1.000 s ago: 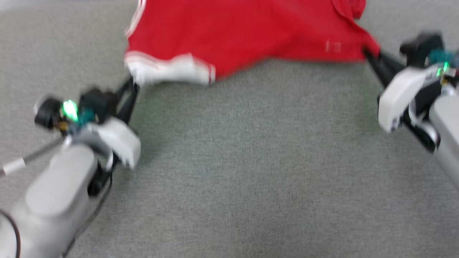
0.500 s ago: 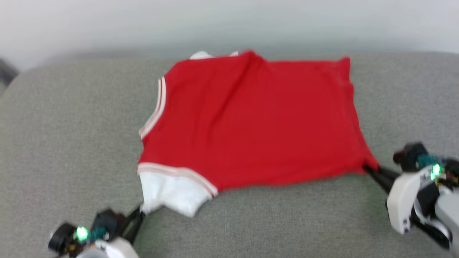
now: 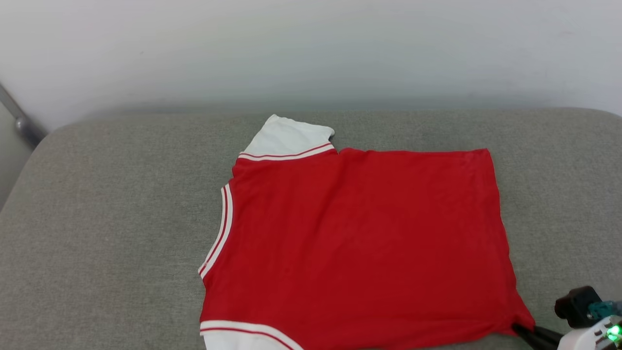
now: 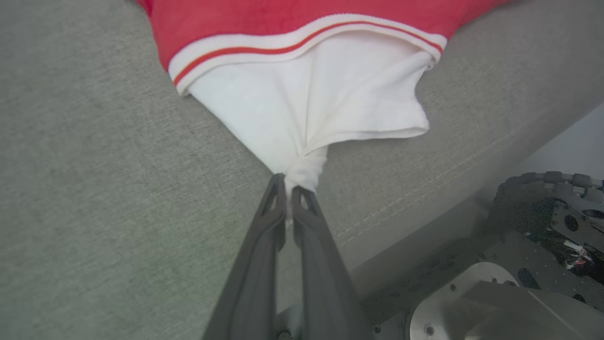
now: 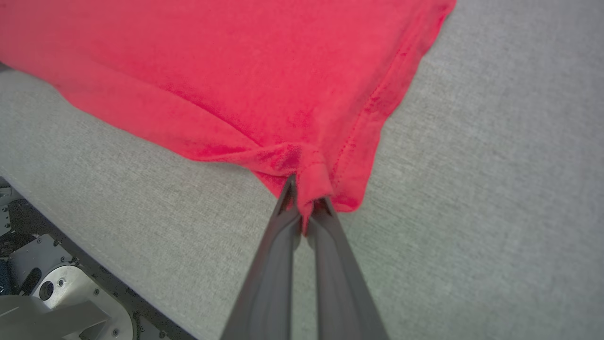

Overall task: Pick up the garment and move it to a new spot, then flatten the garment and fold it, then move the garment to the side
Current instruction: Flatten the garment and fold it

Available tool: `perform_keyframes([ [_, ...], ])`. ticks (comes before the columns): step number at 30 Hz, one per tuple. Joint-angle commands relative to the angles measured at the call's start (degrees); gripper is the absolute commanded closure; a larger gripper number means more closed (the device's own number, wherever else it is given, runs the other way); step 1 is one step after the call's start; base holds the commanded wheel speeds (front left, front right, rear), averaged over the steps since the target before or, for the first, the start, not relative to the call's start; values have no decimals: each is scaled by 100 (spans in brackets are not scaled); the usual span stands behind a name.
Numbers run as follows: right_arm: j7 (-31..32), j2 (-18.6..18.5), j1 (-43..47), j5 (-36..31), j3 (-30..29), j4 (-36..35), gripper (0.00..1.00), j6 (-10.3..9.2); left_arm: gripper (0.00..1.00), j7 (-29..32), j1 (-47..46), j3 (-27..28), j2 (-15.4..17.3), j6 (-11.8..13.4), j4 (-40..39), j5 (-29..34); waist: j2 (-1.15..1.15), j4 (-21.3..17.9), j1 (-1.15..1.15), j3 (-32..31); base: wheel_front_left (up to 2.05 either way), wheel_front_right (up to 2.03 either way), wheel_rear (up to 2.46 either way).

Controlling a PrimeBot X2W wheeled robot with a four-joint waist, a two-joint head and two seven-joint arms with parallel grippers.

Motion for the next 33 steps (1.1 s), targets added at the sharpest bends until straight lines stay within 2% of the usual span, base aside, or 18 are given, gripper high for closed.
perform_keyframes([
  [1,68,-77,270,11,-170,-133,100,-4,100,88,139,-30,93,55,-113,-61,0,20,2,-19,0,0,0],
  [8,355,-7,832,-223,-843,-528,100,-4,100,287,86,-38,204,108,-437,-84,0,39,2,-40,0,0,0],
  [16,606,224,864,-567,-1528,-855,100,-4,100,208,-510,98,231,47,-459,250,0,17,2,-40,0,0,0],
  [22,902,377,649,-804,-1989,-1160,100,-4,100,326,-1389,155,111,-304,-226,574,0,-38,2,131,0,0,0],
  [30,1298,526,220,-958,-2320,-1361,100,-4,100,435,-2589,324,-45,-757,288,808,0,-201,2,618,0,0,0],
  [33,1432,595,-3,-1009,-2312,-1309,100,-4,100,329,-3014,389,-134,-1043,744,829,0,-248,2,866,0,0,0],
])
